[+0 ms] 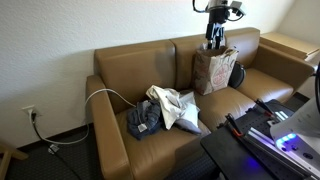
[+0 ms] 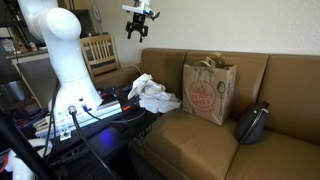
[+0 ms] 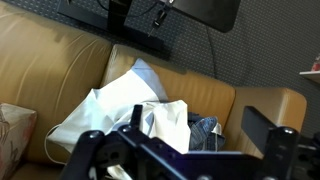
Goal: Place the white fabric and the black fabric in the bag
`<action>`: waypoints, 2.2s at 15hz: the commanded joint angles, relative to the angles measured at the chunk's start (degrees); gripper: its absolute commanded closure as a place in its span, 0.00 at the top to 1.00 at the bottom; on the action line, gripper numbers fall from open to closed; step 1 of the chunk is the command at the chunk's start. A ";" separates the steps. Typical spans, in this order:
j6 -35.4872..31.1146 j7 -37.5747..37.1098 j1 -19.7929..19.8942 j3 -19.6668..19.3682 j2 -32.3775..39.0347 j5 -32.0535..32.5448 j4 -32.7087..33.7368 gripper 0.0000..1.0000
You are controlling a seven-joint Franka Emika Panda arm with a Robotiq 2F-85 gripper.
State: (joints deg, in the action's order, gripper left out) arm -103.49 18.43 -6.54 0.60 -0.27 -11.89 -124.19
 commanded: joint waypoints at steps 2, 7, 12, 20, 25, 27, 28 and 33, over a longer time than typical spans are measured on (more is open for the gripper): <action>-2.39 -2.42 1.05 1.24 2.93 0.42 -0.95 1.00; -20.41 -10.70 -2.35 6.06 13.96 -1.18 -2.45 1.00; -31.82 -23.50 -6.57 7.24 26.92 5.01 4.08 1.00; -31.78 -23.96 -6.64 8.17 29.51 4.04 6.58 1.00; -51.39 -28.63 -10.61 6.51 37.95 6.79 8.81 1.00; -56.82 -31.96 -14.31 3.33 41.36 10.74 10.41 1.00; -58.46 -33.38 -16.20 1.70 43.19 12.33 11.59 1.00; -61.60 -39.67 -24.64 -5.45 50.51 15.48 18.04 1.00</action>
State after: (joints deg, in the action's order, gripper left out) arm -163.60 -18.02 -27.14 -1.15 46.13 1.85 -110.62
